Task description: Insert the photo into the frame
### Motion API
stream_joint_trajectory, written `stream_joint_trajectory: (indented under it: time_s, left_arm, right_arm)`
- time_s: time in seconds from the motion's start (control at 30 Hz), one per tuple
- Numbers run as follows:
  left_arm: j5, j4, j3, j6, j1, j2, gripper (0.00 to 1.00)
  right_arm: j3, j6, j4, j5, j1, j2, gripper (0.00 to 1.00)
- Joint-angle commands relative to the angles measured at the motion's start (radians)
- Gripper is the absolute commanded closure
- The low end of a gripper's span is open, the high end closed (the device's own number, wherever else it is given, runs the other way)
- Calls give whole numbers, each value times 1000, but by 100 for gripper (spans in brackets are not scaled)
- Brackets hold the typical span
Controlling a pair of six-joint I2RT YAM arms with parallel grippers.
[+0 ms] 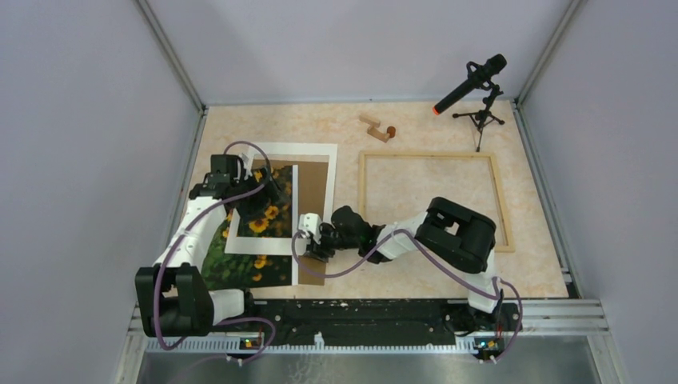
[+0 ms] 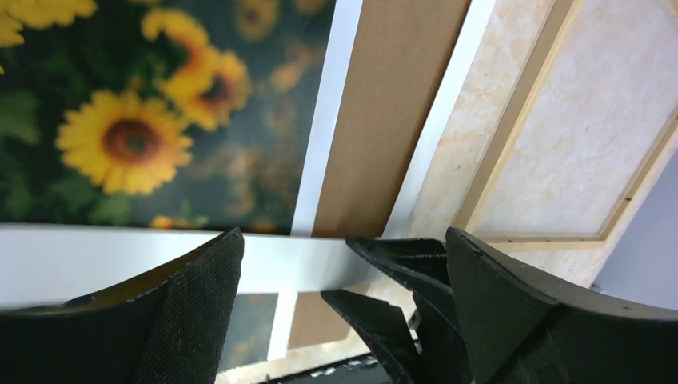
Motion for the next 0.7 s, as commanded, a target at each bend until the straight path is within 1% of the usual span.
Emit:
stream_joint_trajectory:
  time_s: [0.0, 0.13, 0.23, 0.33, 0.4, 0.53, 0.57, 0.67]
  left_arm:
    - [-10, -126, 54, -140, 3, -23, 1]
    - [66, -142, -45, -300, 2, -88, 1]
    - [153, -95, -159, -459, 2, -168, 2]
    - [166, -49, -240, -589, 2, -270, 2]
    - [166, -44, -257, -620, 1, -302, 1]
    - [187, -20, -290, -632, 2, -301, 1]
    - [201, 12, -336, -651, 2, -303, 1]
    - [260, 175, -459, -727, 1, -293, 9]
  right_arm:
    - [-16, 40, 88, 35, -33, -66, 57]
    - [-26, 78, 126, 17, -50, -71, 57]
    - [-32, 106, 160, 13, -56, -69, 57]
    - [-33, 131, 177, 11, -62, -71, 58]
    - [-30, 146, 179, 13, -62, -70, 58]
    - [-33, 179, 199, 19, -64, -71, 58]
    - [-32, 188, 202, 20, -64, -71, 58]
    - [-35, 211, 214, 21, -64, -71, 58]
